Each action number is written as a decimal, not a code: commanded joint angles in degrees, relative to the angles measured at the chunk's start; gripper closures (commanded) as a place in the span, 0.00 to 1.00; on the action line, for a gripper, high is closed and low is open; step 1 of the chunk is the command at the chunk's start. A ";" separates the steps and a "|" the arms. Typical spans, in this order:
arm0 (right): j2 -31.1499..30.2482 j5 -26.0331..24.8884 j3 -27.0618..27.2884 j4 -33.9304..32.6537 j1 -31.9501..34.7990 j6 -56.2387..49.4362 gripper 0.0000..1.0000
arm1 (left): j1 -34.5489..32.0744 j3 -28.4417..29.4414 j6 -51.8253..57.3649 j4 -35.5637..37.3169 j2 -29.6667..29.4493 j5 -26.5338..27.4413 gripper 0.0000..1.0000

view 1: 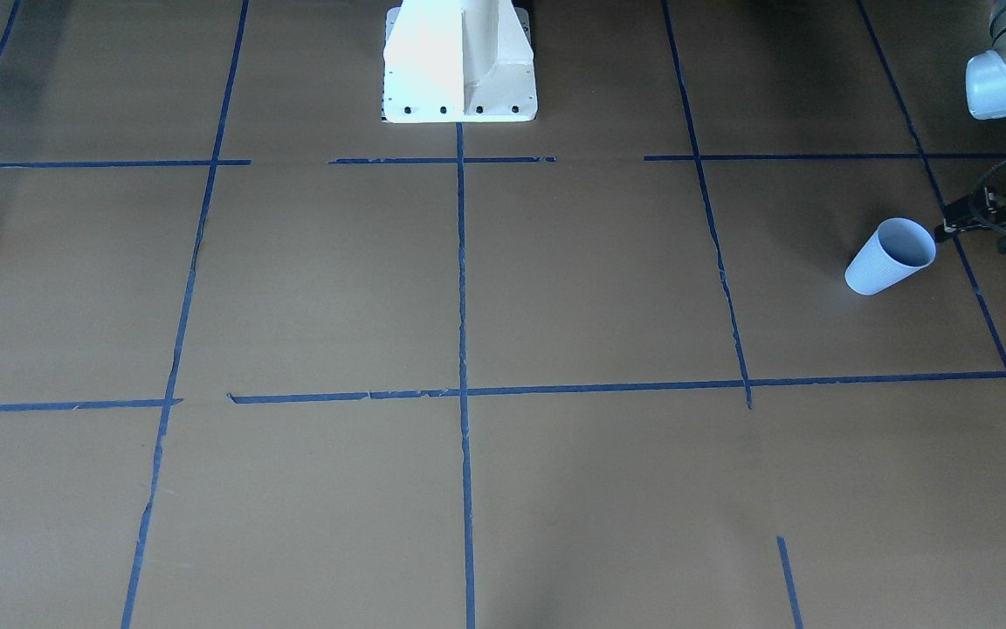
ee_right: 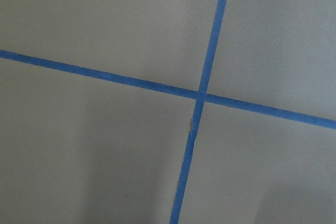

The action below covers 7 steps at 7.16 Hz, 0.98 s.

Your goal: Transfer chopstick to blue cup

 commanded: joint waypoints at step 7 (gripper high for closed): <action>-0.12 0.04 -0.46 0.03 0.00 0.00 0.00 | 5.96 4.85 -9.27 -9.58 -0.36 3.12 0.93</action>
